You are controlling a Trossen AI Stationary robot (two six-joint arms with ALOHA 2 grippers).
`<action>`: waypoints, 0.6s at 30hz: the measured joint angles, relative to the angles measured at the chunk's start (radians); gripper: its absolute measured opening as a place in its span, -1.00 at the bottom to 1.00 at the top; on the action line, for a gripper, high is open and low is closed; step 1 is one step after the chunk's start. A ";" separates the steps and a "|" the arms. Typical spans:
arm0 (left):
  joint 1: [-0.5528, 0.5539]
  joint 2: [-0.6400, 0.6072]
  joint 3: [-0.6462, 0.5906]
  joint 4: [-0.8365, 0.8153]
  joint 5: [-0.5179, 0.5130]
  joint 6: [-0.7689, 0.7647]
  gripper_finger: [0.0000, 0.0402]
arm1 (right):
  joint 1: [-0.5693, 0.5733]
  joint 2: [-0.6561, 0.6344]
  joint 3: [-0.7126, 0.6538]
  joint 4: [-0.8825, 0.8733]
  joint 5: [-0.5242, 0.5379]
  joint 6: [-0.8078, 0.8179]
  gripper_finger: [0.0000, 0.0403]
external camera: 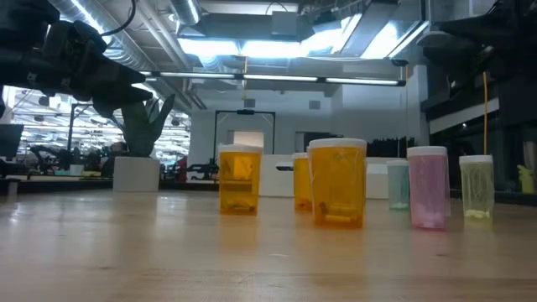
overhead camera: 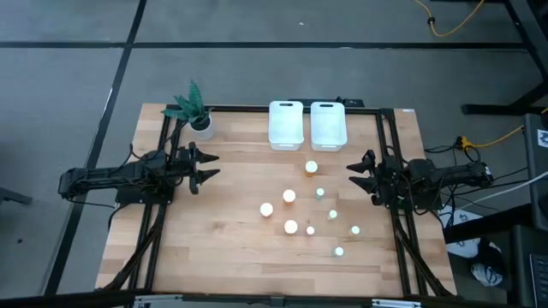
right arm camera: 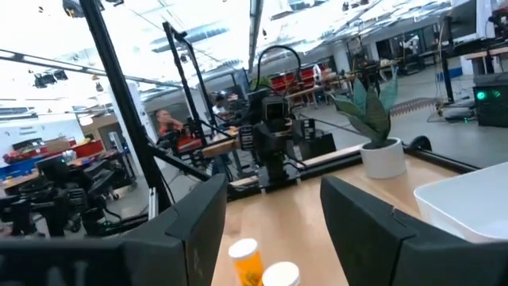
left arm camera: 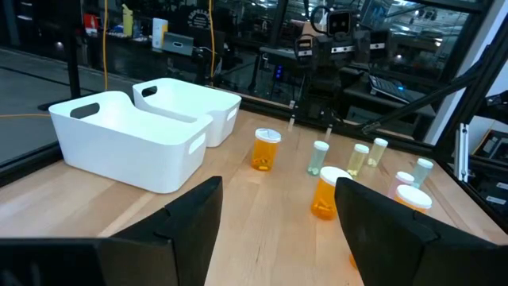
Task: Pick and place medicine bottles into bin by pill shape (circle, oval)
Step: Put the big orange capsule bottle into the left white bin
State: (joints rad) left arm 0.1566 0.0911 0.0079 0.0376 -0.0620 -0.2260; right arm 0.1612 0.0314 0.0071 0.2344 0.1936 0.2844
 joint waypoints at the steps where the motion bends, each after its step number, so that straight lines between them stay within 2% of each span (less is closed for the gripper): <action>1: 0.000 0.000 0.000 0.000 0.000 0.000 0.18 | 0.000 0.005 0.000 0.000 0.000 0.000 0.03; 5: 0.000 0.000 0.000 0.000 -0.003 0.000 0.18 | 0.000 0.024 0.000 0.000 -0.002 0.021 0.03; 13: 0.000 0.000 0.000 0.001 -0.090 -0.009 0.18 | 0.000 0.089 0.000 -0.001 0.004 0.025 0.03; 18: 0.000 0.000 0.000 0.049 -0.124 -0.031 0.18 | 0.000 0.139 0.000 0.003 0.099 0.025 0.03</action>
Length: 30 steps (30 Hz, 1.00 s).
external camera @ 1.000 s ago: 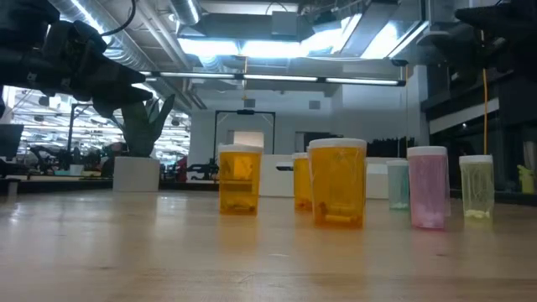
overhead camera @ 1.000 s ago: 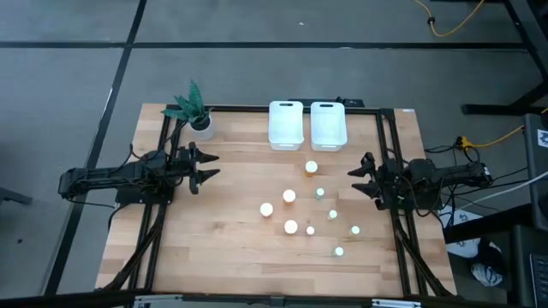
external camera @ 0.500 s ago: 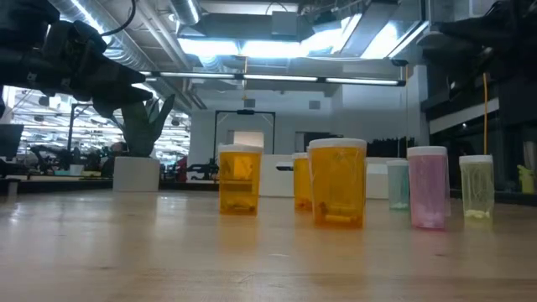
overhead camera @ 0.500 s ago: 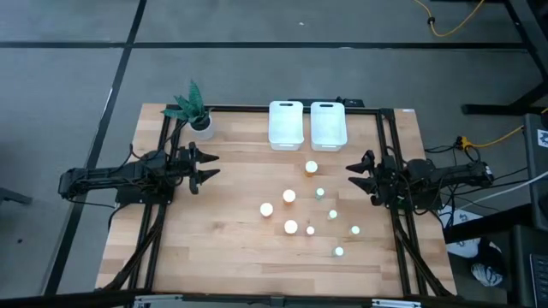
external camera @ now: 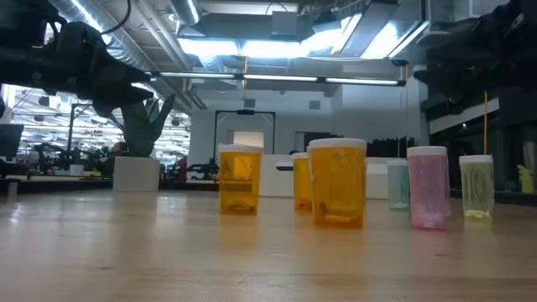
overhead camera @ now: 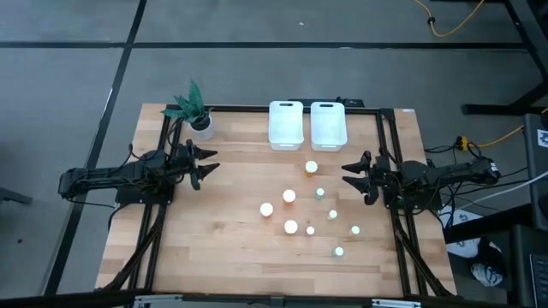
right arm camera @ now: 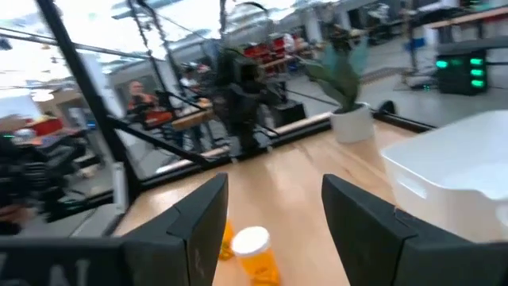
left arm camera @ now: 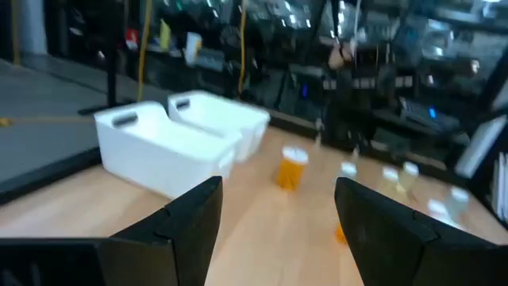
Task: Pick and place medicine bottles into bin by pill shape (circle, oval)
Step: Put the big orange capsule bottle into the left white bin
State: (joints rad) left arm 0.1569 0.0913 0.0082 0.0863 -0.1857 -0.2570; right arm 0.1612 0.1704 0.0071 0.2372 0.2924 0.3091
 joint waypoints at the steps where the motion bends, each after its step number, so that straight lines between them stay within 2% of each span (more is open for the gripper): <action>1: 0.000 0.000 0.000 0.020 -0.019 0.000 0.18 | 0.000 0.009 0.000 0.005 0.013 0.001 0.03; 8: 0.000 0.000 0.000 0.141 -0.205 0.026 0.18 | 0.000 0.049 0.000 0.074 0.029 0.004 0.03; 13: 0.000 0.000 0.000 0.131 -0.240 -0.004 0.18 | 0.000 0.050 0.043 0.031 0.029 0.044 0.03; 17: 0.000 0.000 0.000 0.124 -0.240 -0.016 0.18 | 0.000 0.051 0.156 -0.138 0.029 0.044 0.03; 22: 0.000 0.000 0.000 0.124 -0.241 0.051 0.18 | 0.000 0.084 0.350 -0.432 0.041 0.036 0.03; 26: 0.000 0.000 0.000 0.124 -0.241 0.056 0.18 | 0.000 0.150 0.475 -0.647 0.094 0.114 0.03; 30: 0.000 0.000 0.000 0.124 -0.241 0.057 0.18 | 0.000 0.226 0.541 -0.792 0.117 0.231 0.03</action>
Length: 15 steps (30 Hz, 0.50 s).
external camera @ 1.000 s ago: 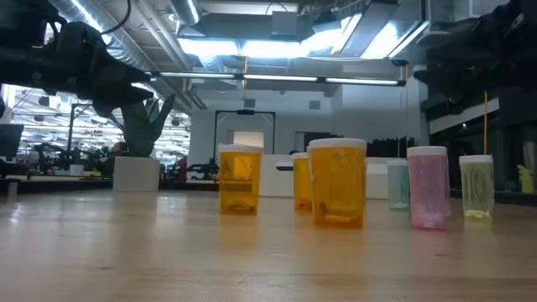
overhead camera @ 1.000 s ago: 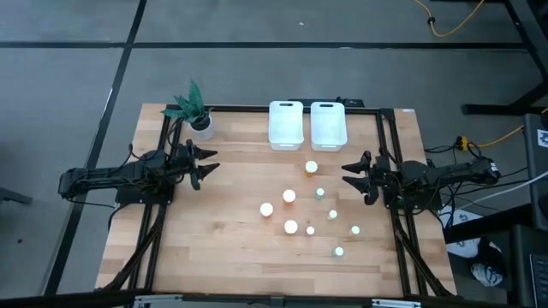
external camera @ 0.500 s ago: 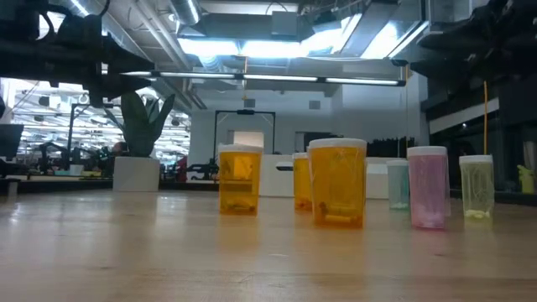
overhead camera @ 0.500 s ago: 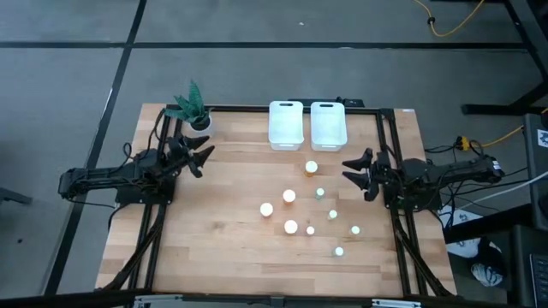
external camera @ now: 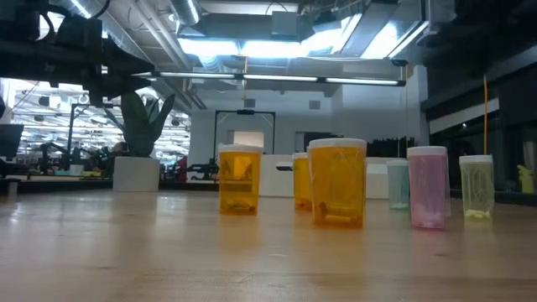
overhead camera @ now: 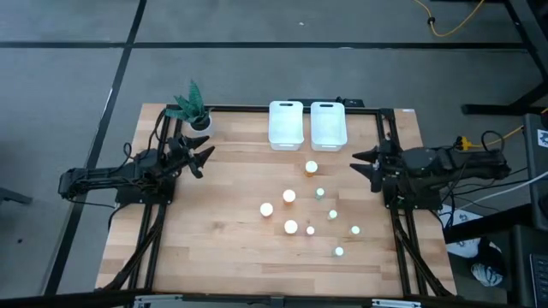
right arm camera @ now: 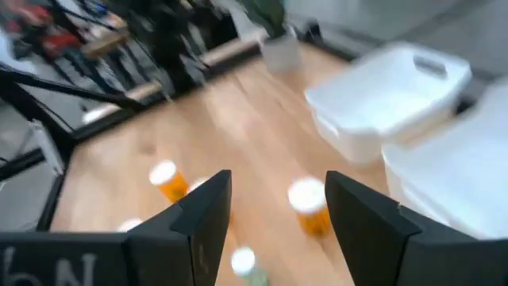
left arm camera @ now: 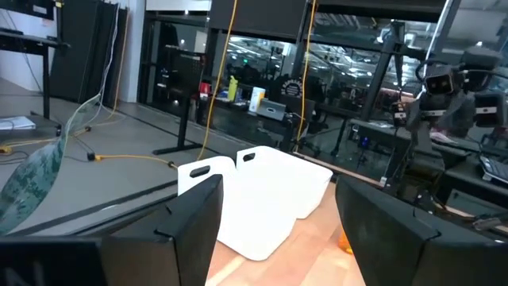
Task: Pick and place medicine bottles into bin by pill shape (circle, oval)
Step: Put the big orange capsule bottle into the left white bin
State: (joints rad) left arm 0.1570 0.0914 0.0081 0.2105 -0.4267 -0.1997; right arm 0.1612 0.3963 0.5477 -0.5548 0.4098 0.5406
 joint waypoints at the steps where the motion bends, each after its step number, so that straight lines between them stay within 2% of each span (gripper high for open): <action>1: 0.000 0.000 0.000 0.000 0.000 0.000 0.18 | 0.000 0.020 0.009 -0.028 0.001 0.043 0.03; 7: 0.000 0.000 0.000 0.004 0.000 -0.001 0.18 | 0.000 0.158 0.016 -0.118 -0.032 0.219 0.03; 15: 0.000 0.000 0.000 0.010 0.000 -0.002 0.18 | 0.000 0.320 0.016 -0.124 -0.216 0.242 0.03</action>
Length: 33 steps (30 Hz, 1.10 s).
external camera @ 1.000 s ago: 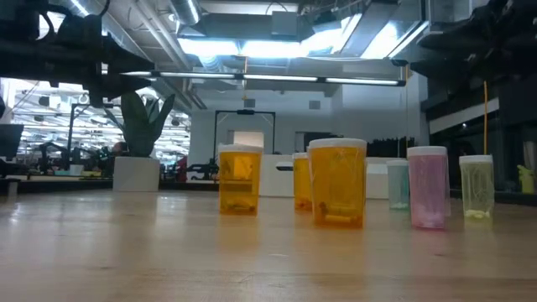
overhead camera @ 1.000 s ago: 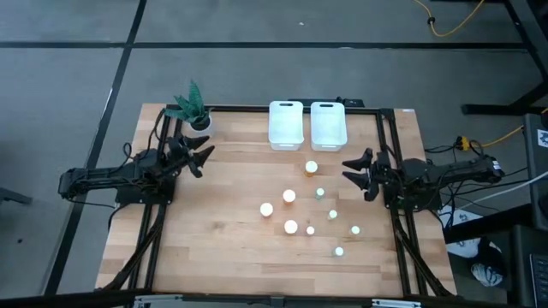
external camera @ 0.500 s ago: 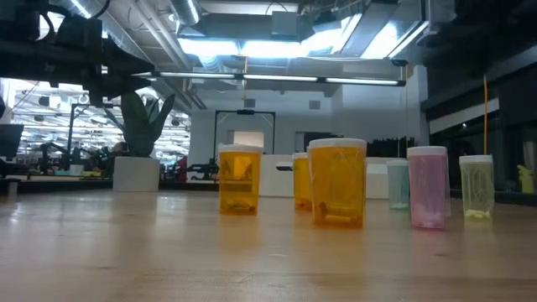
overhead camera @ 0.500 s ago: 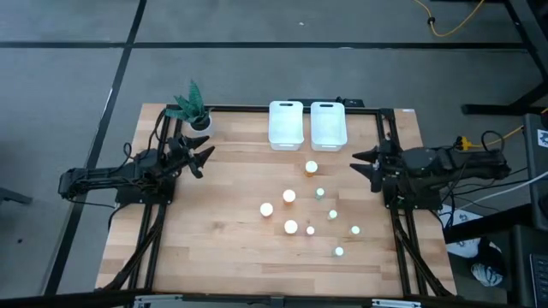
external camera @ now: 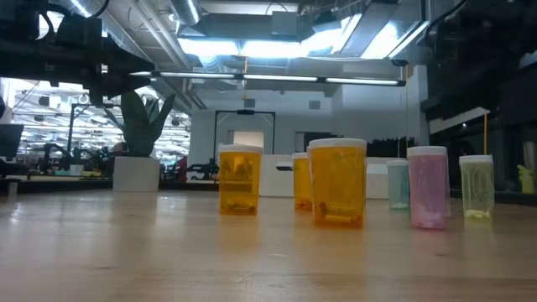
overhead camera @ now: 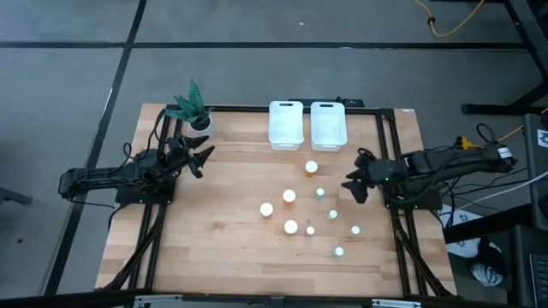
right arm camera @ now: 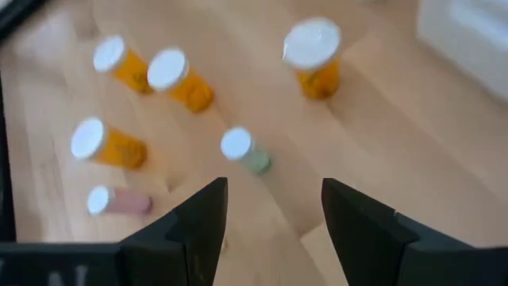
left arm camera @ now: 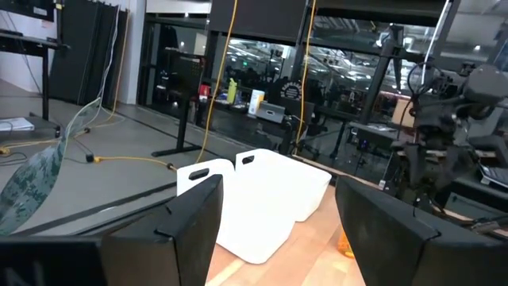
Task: Pick and place medicine bottles into bin by pill shape (circle, oval)
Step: Put the big orange capsule bottle into the left white bin
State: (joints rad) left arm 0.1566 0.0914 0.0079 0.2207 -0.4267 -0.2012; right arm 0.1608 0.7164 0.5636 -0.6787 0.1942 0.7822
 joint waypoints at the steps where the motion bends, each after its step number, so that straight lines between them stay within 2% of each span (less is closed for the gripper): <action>1: 0.000 0.000 0.000 0.000 0.000 0.000 0.18 | 0.000 0.014 0.000 0.001 -0.016 0.000 0.03; 7: 0.000 0.000 0.000 0.000 0.013 -0.045 0.18 | 0.000 0.049 0.000 0.008 -0.111 0.000 0.03; 11: -0.013 0.017 0.015 0.000 0.173 -0.151 0.18 | 0.000 0.047 0.000 0.008 -0.117 0.000 0.03; 15: -0.051 0.111 0.071 -0.008 0.181 -0.171 0.17 | 0.000 0.047 0.000 0.009 -0.114 -0.001 0.03; 18: -0.086 0.234 0.151 0.000 0.183 -0.125 0.17 | 0.000 0.047 0.000 0.009 -0.082 0.001 0.03; 23: -0.137 0.506 0.318 -0.033 0.184 0.019 0.17 | 0.000 0.047 0.000 0.009 -0.048 0.000 0.03; 29: -0.121 0.834 0.513 -0.122 0.187 0.075 0.17 | 0.000 0.047 0.000 0.008 -0.046 0.000 0.03; 33: -0.100 1.026 0.640 -0.237 0.291 0.132 0.17 | 0.000 0.047 0.000 0.009 -0.046 0.000 0.03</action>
State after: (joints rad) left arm 0.0570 1.1173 0.6474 -0.0167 -0.1356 -0.0692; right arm 0.1608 0.7631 0.5636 -0.6700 0.1478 0.7820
